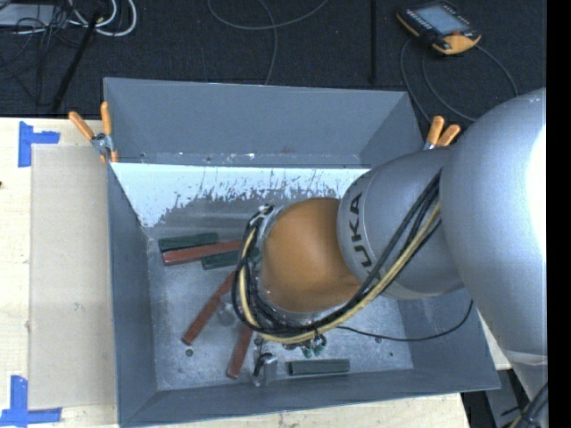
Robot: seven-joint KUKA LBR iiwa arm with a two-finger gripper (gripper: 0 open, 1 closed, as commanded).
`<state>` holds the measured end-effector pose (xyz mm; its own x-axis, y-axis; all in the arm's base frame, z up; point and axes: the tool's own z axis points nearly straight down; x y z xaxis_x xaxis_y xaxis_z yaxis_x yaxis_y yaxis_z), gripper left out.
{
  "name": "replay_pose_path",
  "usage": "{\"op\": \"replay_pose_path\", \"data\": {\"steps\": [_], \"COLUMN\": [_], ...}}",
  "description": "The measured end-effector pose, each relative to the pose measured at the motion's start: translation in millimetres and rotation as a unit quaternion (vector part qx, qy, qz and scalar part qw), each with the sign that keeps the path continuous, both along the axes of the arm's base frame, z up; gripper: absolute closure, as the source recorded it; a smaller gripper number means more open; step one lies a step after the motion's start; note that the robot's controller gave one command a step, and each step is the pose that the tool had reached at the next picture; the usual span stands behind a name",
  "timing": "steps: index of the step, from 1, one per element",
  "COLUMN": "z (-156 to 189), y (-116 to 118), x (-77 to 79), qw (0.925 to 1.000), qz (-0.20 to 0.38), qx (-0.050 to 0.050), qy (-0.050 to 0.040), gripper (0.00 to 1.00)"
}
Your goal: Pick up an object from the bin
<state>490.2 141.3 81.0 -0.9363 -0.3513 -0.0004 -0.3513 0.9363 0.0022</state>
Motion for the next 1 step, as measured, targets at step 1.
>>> {"op": "replay_pose_path", "data": {"steps": [1], "z": [-11.7], "y": [14.4], "x": [-14.4], "qw": [0.9992], "qz": [0.040], "qx": [-0.001], "qy": [0.0006], "gripper": [1.00]}}
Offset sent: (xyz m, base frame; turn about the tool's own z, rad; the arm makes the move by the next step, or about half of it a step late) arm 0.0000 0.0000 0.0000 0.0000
